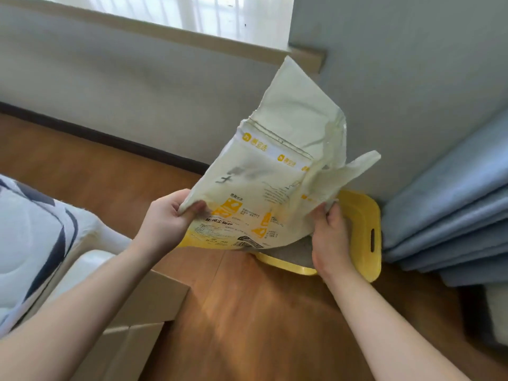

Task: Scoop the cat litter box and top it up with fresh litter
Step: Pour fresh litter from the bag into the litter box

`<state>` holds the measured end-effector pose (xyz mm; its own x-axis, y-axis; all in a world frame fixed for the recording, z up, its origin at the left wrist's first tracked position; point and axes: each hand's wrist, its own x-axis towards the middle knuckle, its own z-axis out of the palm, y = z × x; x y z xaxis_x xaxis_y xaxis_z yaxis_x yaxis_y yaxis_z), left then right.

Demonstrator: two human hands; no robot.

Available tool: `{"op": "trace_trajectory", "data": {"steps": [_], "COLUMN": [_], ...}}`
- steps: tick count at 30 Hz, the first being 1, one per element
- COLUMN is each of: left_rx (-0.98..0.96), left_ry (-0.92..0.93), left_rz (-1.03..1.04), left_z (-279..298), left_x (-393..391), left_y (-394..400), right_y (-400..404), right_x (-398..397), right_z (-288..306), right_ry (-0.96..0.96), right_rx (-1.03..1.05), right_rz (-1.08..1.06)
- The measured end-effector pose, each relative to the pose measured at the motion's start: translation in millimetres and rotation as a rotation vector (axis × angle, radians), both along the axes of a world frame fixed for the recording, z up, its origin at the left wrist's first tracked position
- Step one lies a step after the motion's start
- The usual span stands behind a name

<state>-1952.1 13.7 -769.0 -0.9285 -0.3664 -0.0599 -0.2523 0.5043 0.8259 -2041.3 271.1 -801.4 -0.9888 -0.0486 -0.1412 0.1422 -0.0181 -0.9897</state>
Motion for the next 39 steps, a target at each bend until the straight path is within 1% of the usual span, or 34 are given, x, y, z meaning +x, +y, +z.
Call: {"op": "trace_trajectory", "data": {"steps": [3, 6, 9, 14, 21, 25, 27, 32, 36, 39], "left_rx": [-0.016, 0.034, 0.078, 0.138, 0.125, 0.119, 0.111, 0.042, 0.041, 0.098], "left_ry": [-0.069, -0.108, -0.125, -0.171, -0.289, -0.25, -0.23, -0.164, -0.099, 0.004], "left_rz": [0.001, 0.047, 0.04, 0.084, 0.151, 0.148, 0.141, 0.184, 0.248, 0.3], "left_z": [11, 41, 82, 157, 266, 338, 373, 453, 513, 558], "left_x": [18, 45, 80, 125, 187, 223, 241, 280, 304, 318], "left_y": [7, 18, 30, 38, 38, 32, 28, 15, 4, 1], "right_y": [4, 15, 28, 30, 20, 14, 11, 5, 1, 0], "right_x": [27, 59, 91, 132, 182, 214, 227, 251, 264, 277], "right_z": [20, 63, 116, 207, 322, 393, 433, 522, 579, 609], "right_ry": [0.012, -0.003, 0.008, -0.018, -0.089, -0.052, 0.004, 0.123, 0.206, 0.213], "right_rx": [0.052, 0.155, 0.254, 0.323, 0.39, 0.398, 0.389, 0.362, 0.271, 0.158], "right_rz": [0.026, 0.113, 0.116, 0.135, 0.221, 0.233, 0.222, 0.12, 0.1, 0.065]}}
